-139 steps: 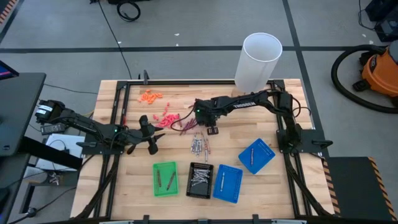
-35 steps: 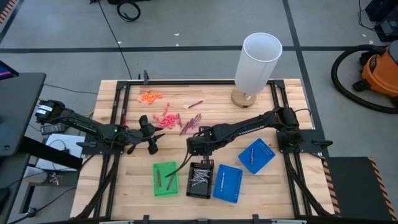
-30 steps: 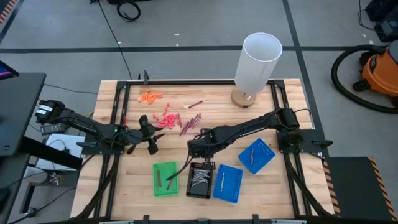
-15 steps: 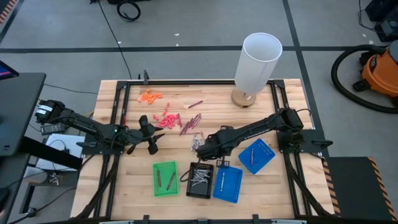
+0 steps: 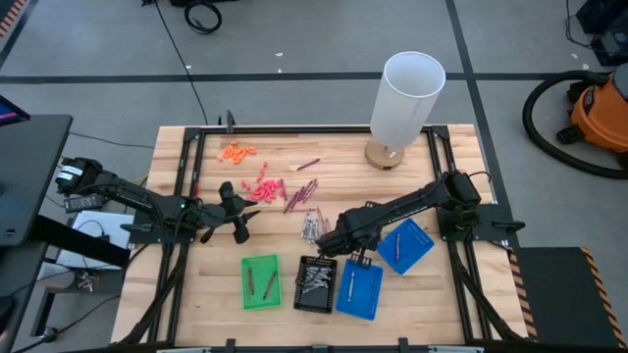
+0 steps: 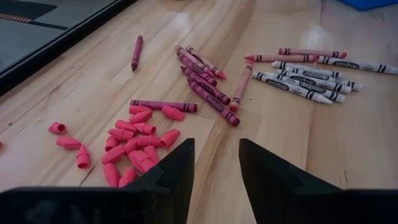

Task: Sort crayons
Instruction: Put the pink crayon into the right blue basket

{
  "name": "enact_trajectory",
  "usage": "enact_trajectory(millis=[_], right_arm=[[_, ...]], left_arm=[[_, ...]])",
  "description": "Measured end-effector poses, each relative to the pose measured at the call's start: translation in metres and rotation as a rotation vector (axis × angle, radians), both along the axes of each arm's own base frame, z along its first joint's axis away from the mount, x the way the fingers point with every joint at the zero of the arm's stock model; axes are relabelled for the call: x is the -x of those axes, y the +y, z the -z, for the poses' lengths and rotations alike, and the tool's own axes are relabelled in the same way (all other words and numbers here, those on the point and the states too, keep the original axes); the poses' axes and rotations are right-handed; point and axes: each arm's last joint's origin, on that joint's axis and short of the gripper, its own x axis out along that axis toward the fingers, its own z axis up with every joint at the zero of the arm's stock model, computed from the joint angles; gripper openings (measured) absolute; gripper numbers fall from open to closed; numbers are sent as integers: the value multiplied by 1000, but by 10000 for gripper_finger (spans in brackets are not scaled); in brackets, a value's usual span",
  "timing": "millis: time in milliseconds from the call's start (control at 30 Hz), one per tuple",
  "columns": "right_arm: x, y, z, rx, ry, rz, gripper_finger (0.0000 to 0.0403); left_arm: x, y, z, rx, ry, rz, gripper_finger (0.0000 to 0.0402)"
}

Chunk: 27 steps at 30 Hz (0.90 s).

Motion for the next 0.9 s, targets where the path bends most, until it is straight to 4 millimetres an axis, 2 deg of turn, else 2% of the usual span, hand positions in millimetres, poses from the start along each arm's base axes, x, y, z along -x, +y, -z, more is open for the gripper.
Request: enact_trajectory(millis=[200, 300, 533, 633, 767, 900], right_arm=[[12, 4, 14, -22, 80, 0, 27], [22, 5, 15, -21, 101, 15, 27], [59, 2, 5, 16, 92, 115, 27], [79, 2, 5, -20, 110, 191, 27], [103, -1, 12, -45, 143, 288, 27], [114, -5, 26, -80, 113, 303, 27]], left_arm=[[0, 0, 0, 4, 0, -2, 137], [0, 0, 0, 6, 0, -3, 137], [0, 0, 0, 6, 0, -4, 137], [0, 0, 0, 6, 0, -4, 137], [0, 0, 0, 6, -1, -4, 137], [0, 0, 0, 7, -3, -3, 137]])
